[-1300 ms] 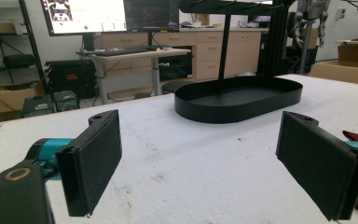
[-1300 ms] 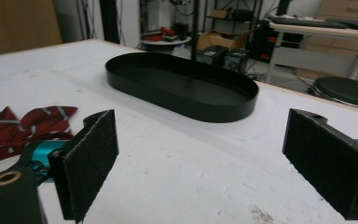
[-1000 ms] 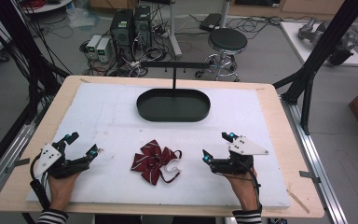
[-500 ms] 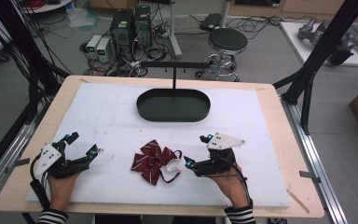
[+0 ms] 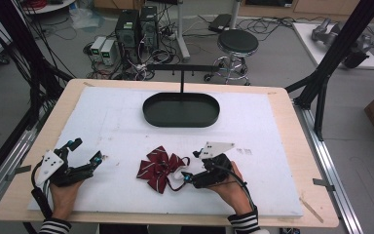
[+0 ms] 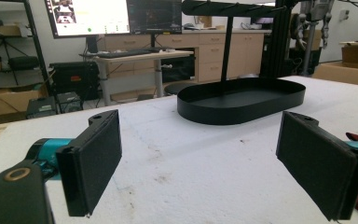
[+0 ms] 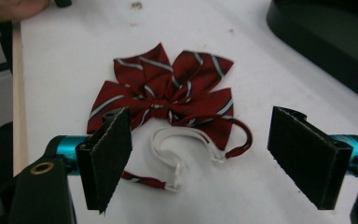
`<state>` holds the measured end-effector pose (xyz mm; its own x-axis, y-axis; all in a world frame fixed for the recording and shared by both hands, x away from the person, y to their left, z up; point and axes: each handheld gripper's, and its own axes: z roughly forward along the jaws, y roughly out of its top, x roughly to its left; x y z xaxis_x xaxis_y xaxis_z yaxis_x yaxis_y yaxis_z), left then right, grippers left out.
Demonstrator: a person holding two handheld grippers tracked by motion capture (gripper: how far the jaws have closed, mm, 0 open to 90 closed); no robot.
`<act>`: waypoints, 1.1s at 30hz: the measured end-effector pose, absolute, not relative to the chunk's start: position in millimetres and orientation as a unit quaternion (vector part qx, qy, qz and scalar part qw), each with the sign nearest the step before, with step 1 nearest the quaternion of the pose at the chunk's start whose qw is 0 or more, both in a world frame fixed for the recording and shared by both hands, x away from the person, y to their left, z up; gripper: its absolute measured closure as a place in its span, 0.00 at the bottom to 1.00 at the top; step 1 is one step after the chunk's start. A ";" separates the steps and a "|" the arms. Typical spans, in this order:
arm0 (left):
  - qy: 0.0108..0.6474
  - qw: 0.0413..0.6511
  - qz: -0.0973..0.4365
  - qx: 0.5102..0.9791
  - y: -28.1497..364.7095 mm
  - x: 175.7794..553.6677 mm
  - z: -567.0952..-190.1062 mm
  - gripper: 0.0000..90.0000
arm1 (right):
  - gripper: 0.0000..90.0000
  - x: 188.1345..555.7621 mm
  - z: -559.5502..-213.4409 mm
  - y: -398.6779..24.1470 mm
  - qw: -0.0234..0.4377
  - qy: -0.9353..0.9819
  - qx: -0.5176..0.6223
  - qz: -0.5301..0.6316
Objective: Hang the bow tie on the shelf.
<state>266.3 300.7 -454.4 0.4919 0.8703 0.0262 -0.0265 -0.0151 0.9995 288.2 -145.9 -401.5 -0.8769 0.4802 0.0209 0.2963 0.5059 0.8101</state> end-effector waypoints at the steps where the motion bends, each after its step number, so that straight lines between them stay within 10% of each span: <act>1: 0.345 0.611 0.367 0.611 300.7 266.3 -454.4 0.16 | 0.25 288.2 -401.5 -145.9 0.104 0.861 0.225 0.443; 33: 0.349 0.611 0.366 0.609 301.2 266.4 -454.3 0.16 | 0.48 298.4 -416.0 -108.0 0.065 0.925 0.181 0.328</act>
<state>266.4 301.2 -454.3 0.4882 0.8725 0.0198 -0.0230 -0.0098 0.9997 298.4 -108.0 -416.0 -0.9263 0.3768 -0.0021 0.2913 0.7195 0.6304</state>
